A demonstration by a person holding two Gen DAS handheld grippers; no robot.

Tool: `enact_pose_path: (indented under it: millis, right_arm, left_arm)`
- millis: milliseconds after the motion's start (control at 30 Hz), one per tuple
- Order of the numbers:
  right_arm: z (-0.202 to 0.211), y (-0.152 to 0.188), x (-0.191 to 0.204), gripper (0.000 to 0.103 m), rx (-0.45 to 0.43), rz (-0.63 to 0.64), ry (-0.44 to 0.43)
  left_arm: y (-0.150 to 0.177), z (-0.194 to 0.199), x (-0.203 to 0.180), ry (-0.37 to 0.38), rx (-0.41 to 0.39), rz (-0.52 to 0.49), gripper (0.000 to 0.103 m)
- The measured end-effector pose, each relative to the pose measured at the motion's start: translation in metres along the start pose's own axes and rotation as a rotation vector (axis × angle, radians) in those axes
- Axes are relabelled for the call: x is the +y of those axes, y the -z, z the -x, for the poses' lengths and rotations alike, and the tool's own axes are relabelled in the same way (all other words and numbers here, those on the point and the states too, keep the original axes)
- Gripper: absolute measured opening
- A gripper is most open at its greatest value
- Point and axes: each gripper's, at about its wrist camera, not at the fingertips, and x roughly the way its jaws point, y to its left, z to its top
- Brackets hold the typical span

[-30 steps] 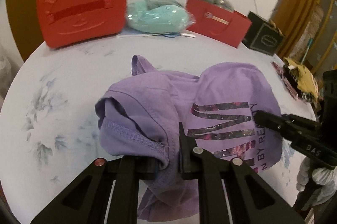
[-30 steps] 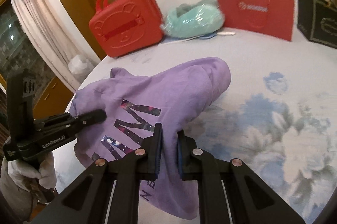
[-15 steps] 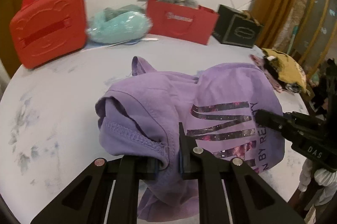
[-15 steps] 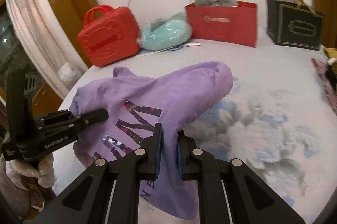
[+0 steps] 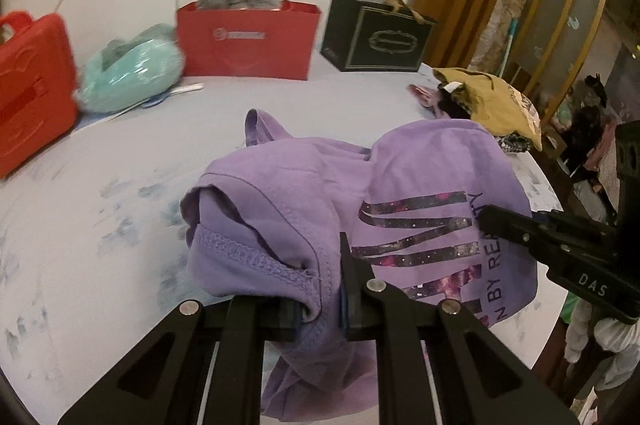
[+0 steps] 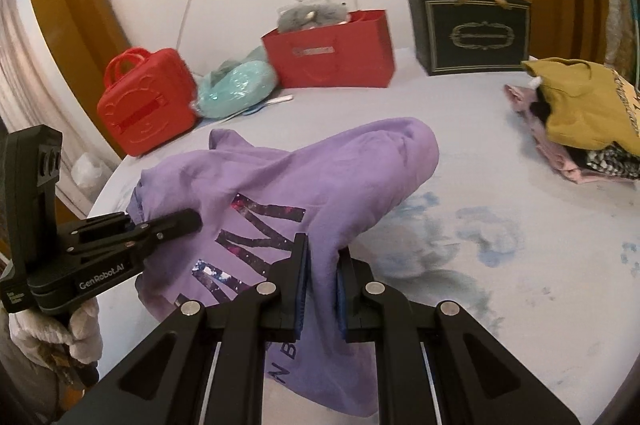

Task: Fold clothes
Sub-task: 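Carry the folded shirt with both tools and place it on the yellow clothes pile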

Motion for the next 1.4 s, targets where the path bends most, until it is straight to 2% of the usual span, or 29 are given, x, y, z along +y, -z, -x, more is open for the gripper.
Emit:
enact_pose_path:
  millis: [233,467,667,867,1067,1167,1300,1333,1367,1400]
  right_arm:
    - [0.009,-0.013,-0.074,0.011,0.006,0.034,-0.057]
    - [0.036,-0.047,-0.168,0.011,0.000,0.068,-0.075]
    - [0.067,-0.081,-0.244,0.011,-0.053,0.065,-0.025]
    - [0.087,-0.126,-0.314,0.011,-0.106,0.076,0.057]
    - [0.080,-0.175,-0.381,0.011,-0.137,0.042,0.094]
    - [0.065,-0.189,-0.408,0.011,-0.124,0.011,0.104]
    - [0.044,-0.182,-0.438,0.013,-0.061,-0.044,0.123]
    - [0.039,-0.179,-0.444,0.019,-0.043,-0.058,0.126]
    - [0.034,-0.175,-0.450,0.033,-0.028,-0.073,0.133]
    - [0.031,-0.171,-0.455,0.042,-0.015,-0.089,0.141]
  left_arm:
    - [-0.020,-0.032,-0.066,-0.029,-0.003,0.026,0.012]
    - [-0.058,-0.063,-0.156,-0.029,-0.030,0.027,0.012]
    - [-0.110,-0.093,-0.232,0.017,-0.063,-0.038,0.012]
    - [-0.175,-0.132,-0.292,0.071,-0.089,-0.101,0.012]
    - [-0.234,-0.183,-0.322,0.081,-0.096,-0.128,0.012]
    - [-0.247,-0.209,-0.327,0.088,-0.063,-0.127,0.013]
    - [-0.248,-0.252,-0.327,0.065,0.019,-0.144,0.022]
    - [-0.245,-0.262,-0.326,0.046,0.037,-0.150,0.031]
    - [-0.242,-0.272,-0.325,0.027,0.054,-0.156,0.042]
    - [-0.240,-0.278,-0.324,0.008,0.061,-0.164,0.047]
